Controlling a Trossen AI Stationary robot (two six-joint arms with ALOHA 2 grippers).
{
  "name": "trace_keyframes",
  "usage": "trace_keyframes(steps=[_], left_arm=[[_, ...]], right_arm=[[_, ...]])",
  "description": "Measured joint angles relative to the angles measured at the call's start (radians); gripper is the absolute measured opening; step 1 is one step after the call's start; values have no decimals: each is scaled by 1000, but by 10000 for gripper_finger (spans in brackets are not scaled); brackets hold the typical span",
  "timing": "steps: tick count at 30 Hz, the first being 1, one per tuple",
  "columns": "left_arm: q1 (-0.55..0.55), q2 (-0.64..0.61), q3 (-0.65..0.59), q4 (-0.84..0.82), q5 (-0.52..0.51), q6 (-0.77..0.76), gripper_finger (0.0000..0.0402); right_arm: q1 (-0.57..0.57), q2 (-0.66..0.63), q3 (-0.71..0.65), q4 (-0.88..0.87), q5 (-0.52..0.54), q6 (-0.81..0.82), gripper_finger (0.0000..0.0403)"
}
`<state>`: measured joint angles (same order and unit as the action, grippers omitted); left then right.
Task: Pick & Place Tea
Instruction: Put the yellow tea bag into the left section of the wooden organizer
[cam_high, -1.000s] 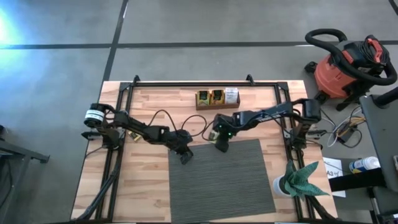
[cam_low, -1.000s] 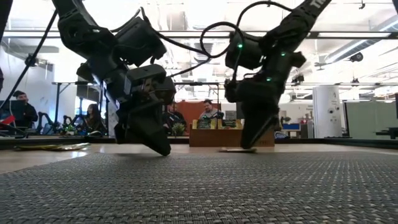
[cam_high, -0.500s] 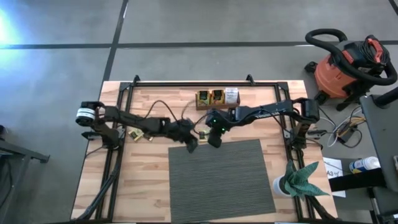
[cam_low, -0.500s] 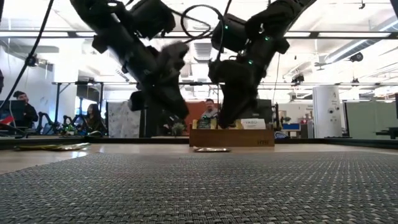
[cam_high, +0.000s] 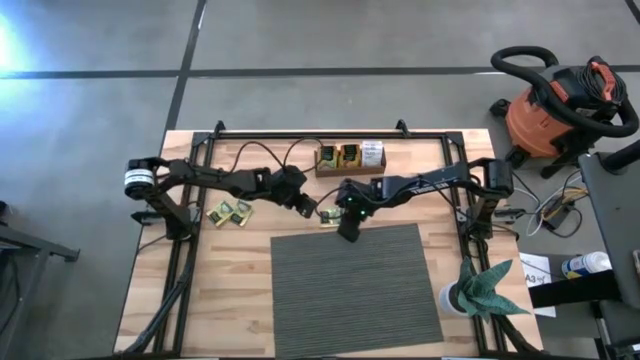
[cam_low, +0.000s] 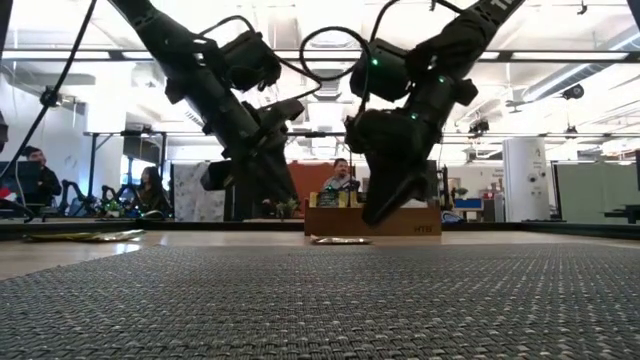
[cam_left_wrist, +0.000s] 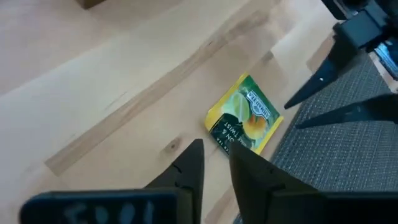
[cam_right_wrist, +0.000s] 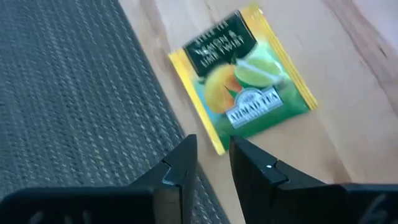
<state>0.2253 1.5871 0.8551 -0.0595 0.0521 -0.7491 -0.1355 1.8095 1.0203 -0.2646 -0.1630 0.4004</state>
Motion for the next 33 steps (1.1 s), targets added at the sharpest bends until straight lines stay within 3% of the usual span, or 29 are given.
trace_keyframes(steps=[9, 15, 33], left_arm=[[0, 66, 0, 59, 65, -24, 124], [0, 136, -1, 117, 104, -67, 126], [2, 168, -1, 180, 113, -127, 127]], right_arm=[[0, 42, 15, 3, 28, -56, 87], [0, 82, 13, 19, 20, -64, 81], [0, 87, 9, 89, 27, -62, 76]])
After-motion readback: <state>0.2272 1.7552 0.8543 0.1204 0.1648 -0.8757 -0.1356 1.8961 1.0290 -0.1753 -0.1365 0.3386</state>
